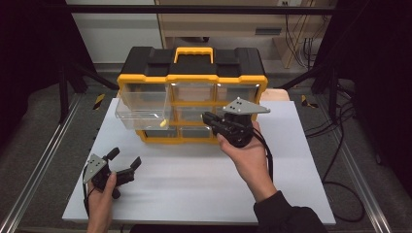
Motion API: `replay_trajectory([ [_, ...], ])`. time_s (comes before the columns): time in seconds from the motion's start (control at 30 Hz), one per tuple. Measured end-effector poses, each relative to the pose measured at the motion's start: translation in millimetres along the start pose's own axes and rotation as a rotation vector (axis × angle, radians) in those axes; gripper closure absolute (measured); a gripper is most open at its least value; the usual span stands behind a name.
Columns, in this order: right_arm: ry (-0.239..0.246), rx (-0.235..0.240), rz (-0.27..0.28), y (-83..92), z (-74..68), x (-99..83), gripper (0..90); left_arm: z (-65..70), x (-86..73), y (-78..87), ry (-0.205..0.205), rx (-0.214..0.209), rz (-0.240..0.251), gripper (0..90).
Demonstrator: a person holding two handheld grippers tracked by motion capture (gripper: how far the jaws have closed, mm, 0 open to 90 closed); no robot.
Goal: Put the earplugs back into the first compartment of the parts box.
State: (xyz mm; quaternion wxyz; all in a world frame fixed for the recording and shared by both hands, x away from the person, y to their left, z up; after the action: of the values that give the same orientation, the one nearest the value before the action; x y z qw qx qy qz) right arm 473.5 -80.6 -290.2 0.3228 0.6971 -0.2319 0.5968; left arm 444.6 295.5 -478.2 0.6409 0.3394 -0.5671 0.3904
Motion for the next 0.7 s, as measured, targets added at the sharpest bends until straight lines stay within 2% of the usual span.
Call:
replay_trajectory([
  [0.7, 0.022, 0.026, 0.042, -10.8, -11.9, 26.1, 83.9, -0.8, -0.2, -0.3, 0.003, 0.000, -0.002, 2.1],
])
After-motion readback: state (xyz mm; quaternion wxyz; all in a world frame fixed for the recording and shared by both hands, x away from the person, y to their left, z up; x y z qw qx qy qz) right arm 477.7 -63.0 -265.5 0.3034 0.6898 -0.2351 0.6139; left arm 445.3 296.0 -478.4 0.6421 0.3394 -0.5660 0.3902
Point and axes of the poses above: each handheld gripper's, and its own axes: y roughly backward along the jaws, x roughly out of its top, z roughly to its right, the point moved 1 cm from there along -y, roughly forward along the jaws, and after that the axes turned 8 degrees about z, right-handed, at the moved point
